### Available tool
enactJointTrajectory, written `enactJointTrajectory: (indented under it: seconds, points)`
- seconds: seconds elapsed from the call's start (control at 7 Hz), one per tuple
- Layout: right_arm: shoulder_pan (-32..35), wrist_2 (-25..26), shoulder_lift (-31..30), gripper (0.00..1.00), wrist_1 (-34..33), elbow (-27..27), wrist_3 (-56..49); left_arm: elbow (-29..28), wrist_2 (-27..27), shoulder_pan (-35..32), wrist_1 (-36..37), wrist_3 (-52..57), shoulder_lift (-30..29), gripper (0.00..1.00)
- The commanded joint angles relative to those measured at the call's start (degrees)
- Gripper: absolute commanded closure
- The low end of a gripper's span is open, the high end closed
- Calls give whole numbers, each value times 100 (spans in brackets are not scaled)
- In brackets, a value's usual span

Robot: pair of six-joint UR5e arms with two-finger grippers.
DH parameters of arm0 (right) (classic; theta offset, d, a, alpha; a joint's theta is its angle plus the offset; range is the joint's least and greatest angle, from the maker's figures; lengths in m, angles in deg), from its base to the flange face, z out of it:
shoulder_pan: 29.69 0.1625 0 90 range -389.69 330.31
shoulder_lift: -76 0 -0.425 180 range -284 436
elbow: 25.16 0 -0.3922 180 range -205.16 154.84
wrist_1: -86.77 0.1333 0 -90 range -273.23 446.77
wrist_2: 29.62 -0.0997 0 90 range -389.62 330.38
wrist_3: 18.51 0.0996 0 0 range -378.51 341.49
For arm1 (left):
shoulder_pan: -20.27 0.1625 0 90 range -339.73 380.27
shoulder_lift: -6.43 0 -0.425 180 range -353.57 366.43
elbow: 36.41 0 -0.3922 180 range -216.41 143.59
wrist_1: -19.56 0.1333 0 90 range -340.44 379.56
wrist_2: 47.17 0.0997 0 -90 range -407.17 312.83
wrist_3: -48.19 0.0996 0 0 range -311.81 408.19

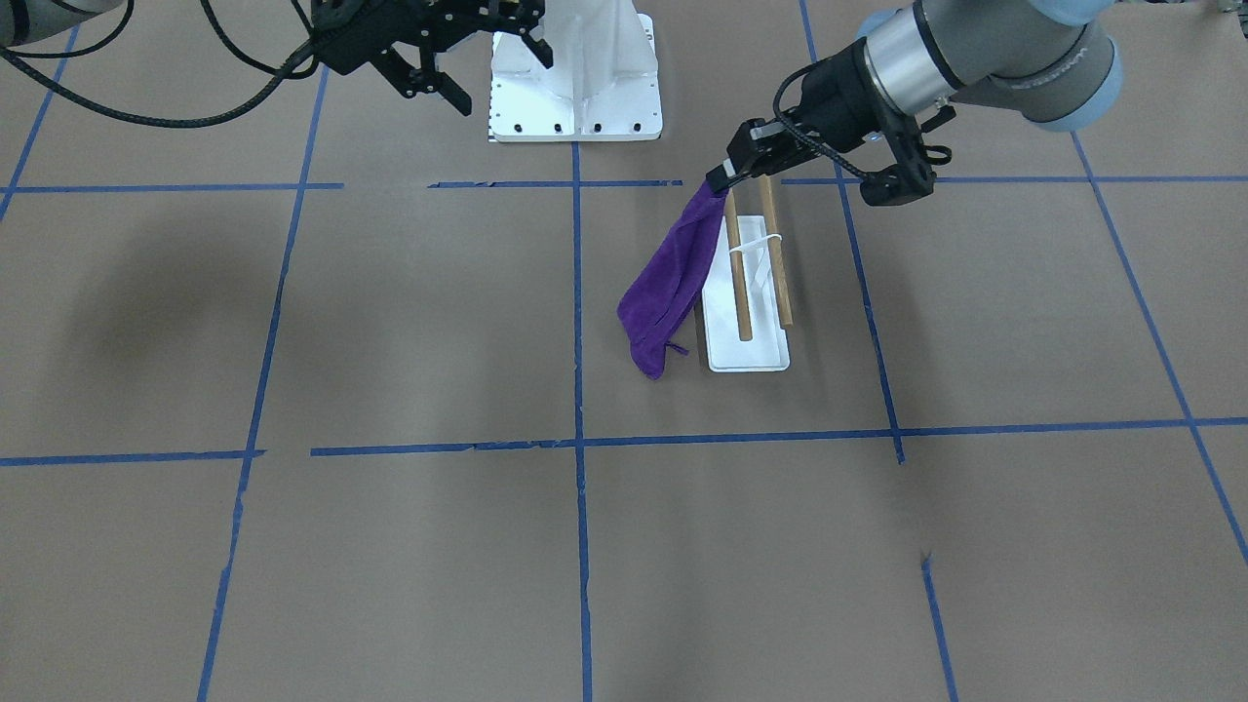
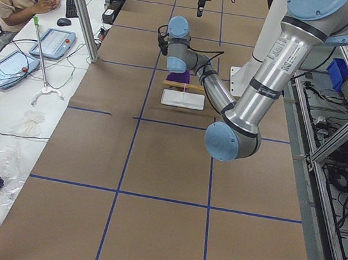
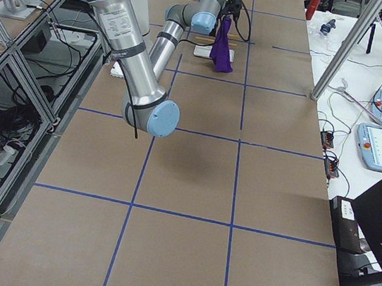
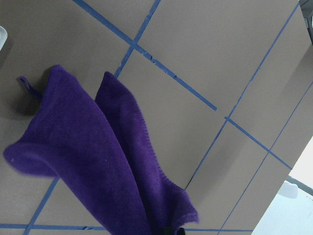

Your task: Hang towel on rack

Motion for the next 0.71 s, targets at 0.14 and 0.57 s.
enactJointTrajectory:
  seconds: [0.14, 0.57]
  points:
    - [481, -29, -675, 0, 3, -53, 0, 191, -207, -609, -763, 959, 1439, 100]
    - [931, 50, -1247, 0, 3, -18, 9, -19, -578, -1219, -1064, 1852, 2112, 100]
